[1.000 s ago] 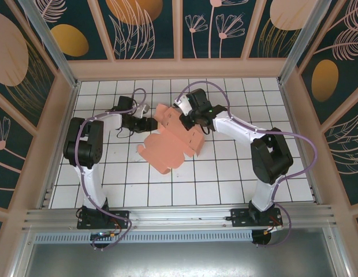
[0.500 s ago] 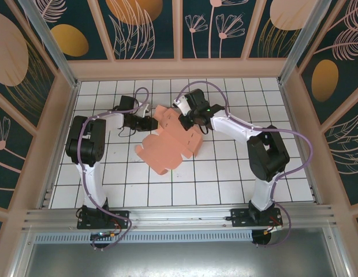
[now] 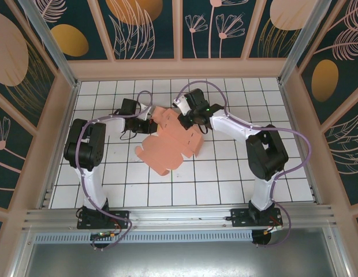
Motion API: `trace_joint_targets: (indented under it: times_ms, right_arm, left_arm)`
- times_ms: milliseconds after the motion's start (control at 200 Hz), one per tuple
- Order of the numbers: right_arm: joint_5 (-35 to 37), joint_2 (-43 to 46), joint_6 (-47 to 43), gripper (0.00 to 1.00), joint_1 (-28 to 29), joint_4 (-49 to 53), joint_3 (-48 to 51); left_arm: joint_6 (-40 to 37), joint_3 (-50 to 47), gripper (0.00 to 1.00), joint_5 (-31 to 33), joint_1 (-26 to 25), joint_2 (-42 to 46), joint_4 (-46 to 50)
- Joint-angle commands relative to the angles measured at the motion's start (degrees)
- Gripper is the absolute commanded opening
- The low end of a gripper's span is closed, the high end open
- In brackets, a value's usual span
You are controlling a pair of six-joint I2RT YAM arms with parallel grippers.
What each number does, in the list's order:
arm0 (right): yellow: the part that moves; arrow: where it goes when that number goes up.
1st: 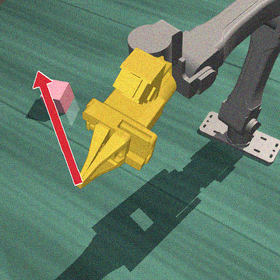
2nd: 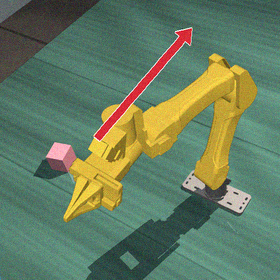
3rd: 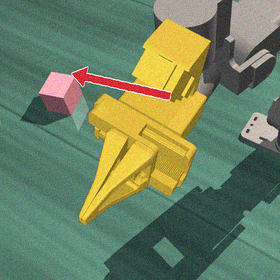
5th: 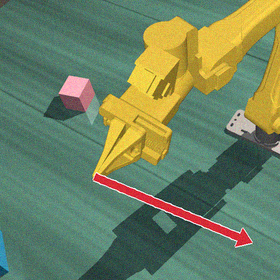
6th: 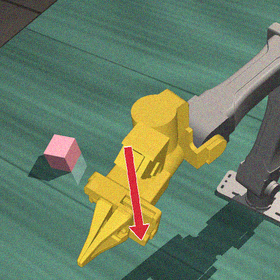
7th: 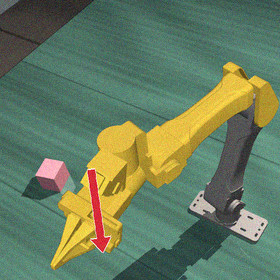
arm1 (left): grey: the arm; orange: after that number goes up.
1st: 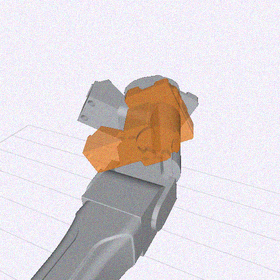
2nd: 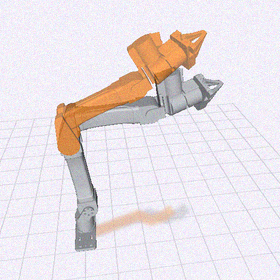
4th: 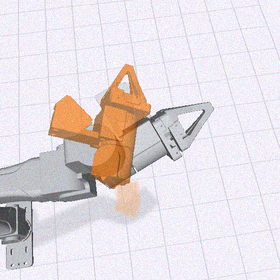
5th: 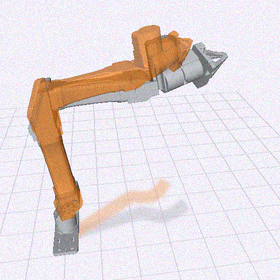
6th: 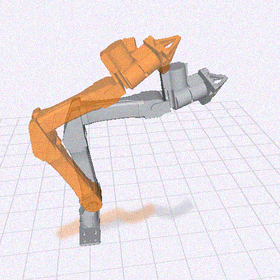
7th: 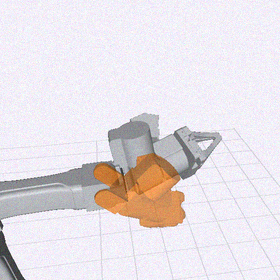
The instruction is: Fold the paper box
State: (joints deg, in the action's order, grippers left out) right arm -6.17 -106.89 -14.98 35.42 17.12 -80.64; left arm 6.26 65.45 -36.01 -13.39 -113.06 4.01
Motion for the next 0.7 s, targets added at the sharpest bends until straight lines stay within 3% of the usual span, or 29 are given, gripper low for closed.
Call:
trace_joint_targets:
  times_ms: [0, 175, 395, 696]
  right_arm:
    - [-3.60, 0.54, 1.72, 0.22, -1.42, 0.88, -1.14]
    - [-8.97, 1.25, 2.03, 0.33, -3.28, 2.40, 0.03]
    - [-11.12, 0.81, 1.37, 0.37, -3.72, 3.44, 0.40]
    - [-5.93, -0.86, -1.34, 0.38, -3.77, 2.79, 0.85]
  left_arm:
    - [-2.04, -1.27, 0.00, 3.33, -0.63, 2.55, -3.52]
    - [-1.79, -1.72, 0.00, 4.76, -0.76, 2.82, -4.68]
    - [-1.86, -2.04, 0.00, 4.32, -0.80, 2.92, -5.05]
    - [-2.08, -2.74, 0.00, 3.59, -0.79, 3.05, -4.54]
